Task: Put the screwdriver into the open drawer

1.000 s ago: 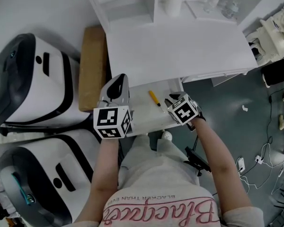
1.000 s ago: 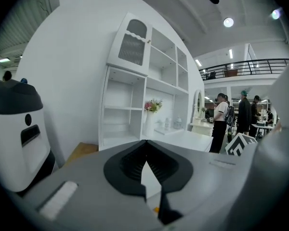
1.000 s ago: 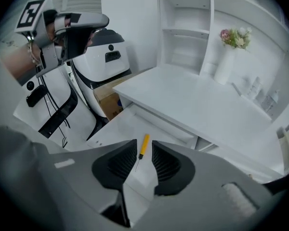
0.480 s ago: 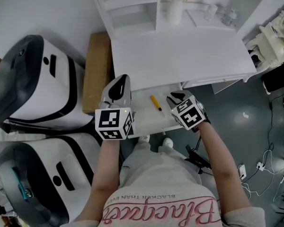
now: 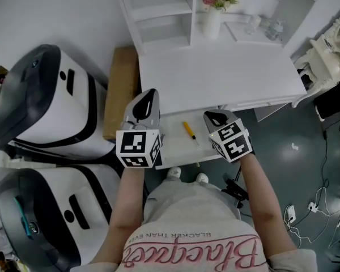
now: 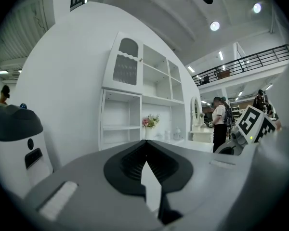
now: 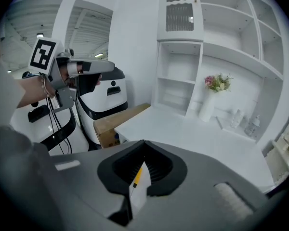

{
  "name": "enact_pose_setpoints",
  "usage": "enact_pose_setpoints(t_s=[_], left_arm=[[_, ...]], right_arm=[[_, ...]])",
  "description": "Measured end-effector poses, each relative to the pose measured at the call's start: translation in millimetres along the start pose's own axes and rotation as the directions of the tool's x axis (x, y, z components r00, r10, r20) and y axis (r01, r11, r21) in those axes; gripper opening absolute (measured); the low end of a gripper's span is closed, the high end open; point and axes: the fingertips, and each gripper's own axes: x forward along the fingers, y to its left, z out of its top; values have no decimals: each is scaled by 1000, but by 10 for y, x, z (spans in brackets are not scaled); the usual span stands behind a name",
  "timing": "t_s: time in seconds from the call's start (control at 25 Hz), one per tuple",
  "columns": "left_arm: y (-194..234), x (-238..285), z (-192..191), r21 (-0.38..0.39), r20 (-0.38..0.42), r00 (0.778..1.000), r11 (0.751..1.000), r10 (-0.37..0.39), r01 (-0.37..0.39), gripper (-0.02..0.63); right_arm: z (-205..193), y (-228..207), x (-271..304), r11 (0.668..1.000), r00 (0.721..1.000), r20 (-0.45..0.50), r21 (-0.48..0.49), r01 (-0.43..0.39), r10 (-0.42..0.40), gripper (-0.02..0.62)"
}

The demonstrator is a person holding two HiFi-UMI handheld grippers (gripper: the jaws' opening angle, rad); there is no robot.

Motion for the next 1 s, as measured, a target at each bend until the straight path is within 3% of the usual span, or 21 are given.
enact_pose_setpoints(t_s=[0.48, 0.8, 1.0], left_arm=[[-46, -32, 327, 55, 76, 997, 998, -11, 7, 12], [-95, -58, 530, 79, 124, 992, 997, -14, 4, 12], [-121, -78, 660, 92, 156, 988, 996, -17, 3, 12]], right_arm=[[474, -32, -363, 997, 983, 179, 69, 29, -41, 2], [861, -134, -762, 992, 932, 340, 34, 119, -123, 2], [1076, -189, -980, 989, 896, 419, 52, 135, -144, 2]])
